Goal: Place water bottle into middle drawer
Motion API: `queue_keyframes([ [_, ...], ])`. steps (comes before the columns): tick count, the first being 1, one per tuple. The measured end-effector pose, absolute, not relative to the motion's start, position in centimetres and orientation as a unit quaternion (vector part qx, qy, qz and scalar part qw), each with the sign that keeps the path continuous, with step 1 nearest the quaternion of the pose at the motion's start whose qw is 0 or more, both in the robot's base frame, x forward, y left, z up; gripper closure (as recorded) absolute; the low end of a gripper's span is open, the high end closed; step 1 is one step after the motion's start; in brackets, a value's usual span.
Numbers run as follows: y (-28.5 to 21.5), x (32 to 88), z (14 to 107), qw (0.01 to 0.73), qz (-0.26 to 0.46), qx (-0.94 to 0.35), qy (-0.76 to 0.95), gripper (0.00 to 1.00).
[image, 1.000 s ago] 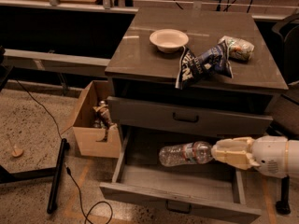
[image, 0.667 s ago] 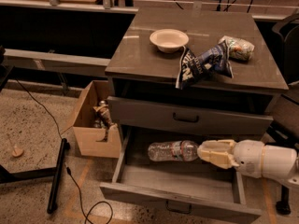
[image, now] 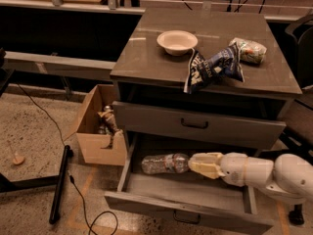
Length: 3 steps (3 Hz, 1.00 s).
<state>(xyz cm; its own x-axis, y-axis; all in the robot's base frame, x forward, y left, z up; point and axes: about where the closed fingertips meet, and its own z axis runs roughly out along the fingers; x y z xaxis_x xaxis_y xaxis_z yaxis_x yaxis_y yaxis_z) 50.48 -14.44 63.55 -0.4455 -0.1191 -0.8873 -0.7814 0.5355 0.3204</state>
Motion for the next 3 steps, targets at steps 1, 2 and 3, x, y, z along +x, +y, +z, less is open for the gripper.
queue_keyframes([
  [1,-13.5,51.2,59.9,0.430,0.380,-0.285,0.768,1.00],
  [2,-12.8,52.7,56.2,0.428,0.356,-0.273,0.785,1.00],
  [3,-12.9,54.4,53.5,0.430,0.314,-0.271,0.802,0.82],
])
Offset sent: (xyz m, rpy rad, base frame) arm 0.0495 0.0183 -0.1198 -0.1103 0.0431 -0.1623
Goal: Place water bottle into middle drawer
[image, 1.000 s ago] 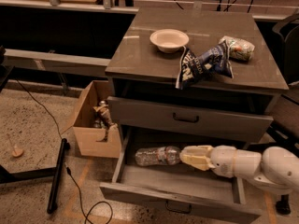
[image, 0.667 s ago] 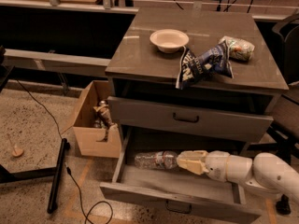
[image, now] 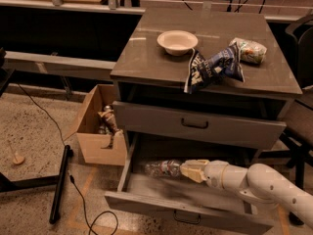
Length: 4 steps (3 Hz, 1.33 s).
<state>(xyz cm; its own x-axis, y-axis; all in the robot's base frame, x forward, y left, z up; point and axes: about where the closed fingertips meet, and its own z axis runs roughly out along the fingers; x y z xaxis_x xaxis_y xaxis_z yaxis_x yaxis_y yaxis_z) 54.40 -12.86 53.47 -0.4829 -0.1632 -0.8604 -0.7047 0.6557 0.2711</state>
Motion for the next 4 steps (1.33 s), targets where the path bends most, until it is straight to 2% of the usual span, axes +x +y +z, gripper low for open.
queue_keyframes([
  [3,-14.1,54.2,49.6,0.414,0.263,-0.269,0.828,0.13],
  [4,-15.3,53.3,49.9,0.414,0.265,-0.255,0.833,0.12],
])
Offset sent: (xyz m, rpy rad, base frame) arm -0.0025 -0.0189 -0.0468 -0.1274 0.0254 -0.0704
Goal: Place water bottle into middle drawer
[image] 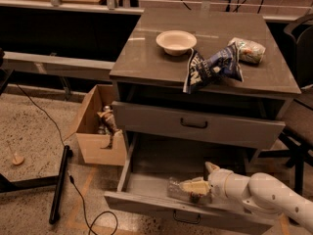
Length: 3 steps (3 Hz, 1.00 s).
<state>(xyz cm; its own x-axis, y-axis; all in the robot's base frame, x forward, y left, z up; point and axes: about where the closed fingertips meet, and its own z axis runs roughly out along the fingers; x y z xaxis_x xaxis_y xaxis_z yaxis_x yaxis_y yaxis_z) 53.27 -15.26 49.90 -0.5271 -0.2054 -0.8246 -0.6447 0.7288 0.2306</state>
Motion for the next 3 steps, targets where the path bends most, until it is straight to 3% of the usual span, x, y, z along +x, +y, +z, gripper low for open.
queue_keyframes([
  [1,-16.9,52.2,51.8,0.429,0.279,-0.221,0.830,0.35],
  [2,-21.8,49.4,55.0,0.470,0.304,-0.119,0.820,0.68],
  [3,-27.3,46.2,57.2,0.492,0.276,-0.051,0.824,0.91],
])
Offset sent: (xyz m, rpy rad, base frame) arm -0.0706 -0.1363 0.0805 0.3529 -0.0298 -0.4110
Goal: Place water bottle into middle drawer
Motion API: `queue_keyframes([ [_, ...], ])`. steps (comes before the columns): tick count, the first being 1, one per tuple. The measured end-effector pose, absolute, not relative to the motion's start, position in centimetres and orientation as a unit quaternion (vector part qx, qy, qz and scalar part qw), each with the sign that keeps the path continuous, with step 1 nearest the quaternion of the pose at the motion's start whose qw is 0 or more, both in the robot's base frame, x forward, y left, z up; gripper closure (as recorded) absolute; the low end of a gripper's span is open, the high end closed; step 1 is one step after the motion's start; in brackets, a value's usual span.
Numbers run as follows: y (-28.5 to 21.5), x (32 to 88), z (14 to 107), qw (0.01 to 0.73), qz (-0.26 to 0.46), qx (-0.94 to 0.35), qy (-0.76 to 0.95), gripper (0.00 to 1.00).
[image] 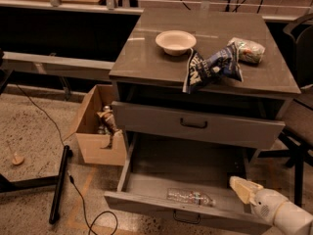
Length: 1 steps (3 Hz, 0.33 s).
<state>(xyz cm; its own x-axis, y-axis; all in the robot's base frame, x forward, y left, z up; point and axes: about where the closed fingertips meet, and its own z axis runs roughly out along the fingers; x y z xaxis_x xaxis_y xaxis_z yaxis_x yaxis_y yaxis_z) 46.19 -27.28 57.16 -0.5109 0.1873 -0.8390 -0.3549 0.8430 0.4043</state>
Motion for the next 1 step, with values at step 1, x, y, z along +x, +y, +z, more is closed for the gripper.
queue_keyframes([
  [1,-28.87,43.32,59.94,0.516,0.235,-0.003,0.824,1.00],
])
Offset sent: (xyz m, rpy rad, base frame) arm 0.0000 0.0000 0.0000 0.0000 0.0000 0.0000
